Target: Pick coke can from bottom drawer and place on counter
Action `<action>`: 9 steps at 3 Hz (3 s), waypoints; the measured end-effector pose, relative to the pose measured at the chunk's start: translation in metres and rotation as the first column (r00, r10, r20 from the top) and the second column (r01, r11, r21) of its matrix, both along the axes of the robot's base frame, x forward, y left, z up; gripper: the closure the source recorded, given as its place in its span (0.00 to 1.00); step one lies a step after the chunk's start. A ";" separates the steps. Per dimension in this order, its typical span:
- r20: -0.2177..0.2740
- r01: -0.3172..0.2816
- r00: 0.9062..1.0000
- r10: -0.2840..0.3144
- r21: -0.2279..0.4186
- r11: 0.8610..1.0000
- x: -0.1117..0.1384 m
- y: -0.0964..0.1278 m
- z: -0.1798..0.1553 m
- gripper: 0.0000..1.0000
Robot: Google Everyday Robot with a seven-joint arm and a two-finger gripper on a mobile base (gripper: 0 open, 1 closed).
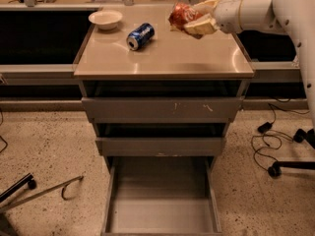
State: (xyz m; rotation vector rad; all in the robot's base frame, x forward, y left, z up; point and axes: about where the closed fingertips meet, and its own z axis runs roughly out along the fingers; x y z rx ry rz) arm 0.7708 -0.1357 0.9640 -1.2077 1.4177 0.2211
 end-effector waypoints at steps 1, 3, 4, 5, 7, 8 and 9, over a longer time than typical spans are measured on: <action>-0.068 0.004 0.998 -0.004 0.005 1.000 -0.008 -0.004 -0.024 1.00; -0.157 -0.028 0.987 0.023 -0.028 0.999 -0.001 0.003 -0.059 1.00; -0.158 -0.044 0.987 0.035 -0.056 0.997 0.023 0.012 -0.065 1.00; -0.167 -0.049 0.985 0.036 -0.077 0.996 0.039 0.017 -0.070 1.00; -0.238 -0.076 0.970 0.044 -0.127 0.989 0.037 0.013 -0.090 1.00; -0.273 -0.088 0.961 0.046 -0.142 0.986 0.032 0.011 -0.098 1.00; -0.294 -0.097 0.954 0.049 -0.149 0.984 0.029 0.011 -0.103 1.00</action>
Offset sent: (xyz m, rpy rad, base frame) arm -0.0137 -0.0104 -0.0597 -0.0385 0.1837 0.0047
